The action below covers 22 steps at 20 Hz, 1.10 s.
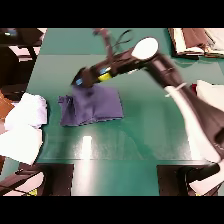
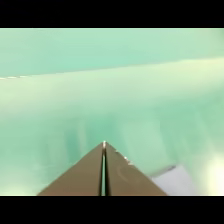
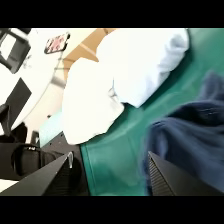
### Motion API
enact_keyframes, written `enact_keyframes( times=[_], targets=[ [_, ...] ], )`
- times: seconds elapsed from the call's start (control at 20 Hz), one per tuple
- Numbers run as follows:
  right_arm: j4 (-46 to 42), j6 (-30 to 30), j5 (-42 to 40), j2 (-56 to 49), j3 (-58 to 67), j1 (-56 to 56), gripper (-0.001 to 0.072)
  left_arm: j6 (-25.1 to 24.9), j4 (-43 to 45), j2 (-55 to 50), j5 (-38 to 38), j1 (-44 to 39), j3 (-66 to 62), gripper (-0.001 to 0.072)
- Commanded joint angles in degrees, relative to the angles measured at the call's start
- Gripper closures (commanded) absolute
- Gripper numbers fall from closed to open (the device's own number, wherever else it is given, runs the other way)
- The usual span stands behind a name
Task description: Fold the shirts.
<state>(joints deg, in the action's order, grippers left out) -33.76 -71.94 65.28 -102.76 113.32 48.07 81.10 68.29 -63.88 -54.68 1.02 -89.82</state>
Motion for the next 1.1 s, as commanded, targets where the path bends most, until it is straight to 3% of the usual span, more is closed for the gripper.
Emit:
enact_keyframes(
  times=[0.0,0.2,0.4,0.45,0.55,0.75,1.0,1.05],
  targets=[
    [0.33,0.63,1.27,-5.62,3.21,3.69,0.0161,-0.09,0.87,2.82,-4.63,2.84,-0.17,0.0682],
    [-10.99,-0.33,8.57,-0.59,-6.60,-3.74,0.0162,-0.09,0.24,2.82,-7.39,2.78,-0.17,0.0683],
    [-17.77,-6.23,6.16,7.56,-24.02,-15.80,0.0161,-0.13,0.33,2.29,-7.85,-1.44,0.26,0.0683],
    [-17.49,-8.09,4.61,8.83,-28.02,-18.69,0.0157,-0.11,0.33,1.81,-7.43,-3.17,0.24,0.0682],
    [-14.01,-8.61,0.61,9.64,-34.62,-23.12,0.0056,-0.11,0.31,0.76,-7.23,-6.36,0.24,0.0683],
    [-8.39,-8.50,-2.29,5.51,-37.83,-23.45,0.0061,-0.20,0.28,-1.49,-6.97,-10.86,0.24,0.0682],
    [-2.27,-7.48,-2.12,-5.05,-29.59,-16.55,0.0063,-0.57,0.15,-3.61,-6.60,-12.33,0.24,0.0682],
    [-1.14,-7.48,-1.99,-7.26,-27.50,-15.10,0.0117,-0.55,0.11,-3.74,-6.64,-12.33,0.24,0.0682]
  ],
)
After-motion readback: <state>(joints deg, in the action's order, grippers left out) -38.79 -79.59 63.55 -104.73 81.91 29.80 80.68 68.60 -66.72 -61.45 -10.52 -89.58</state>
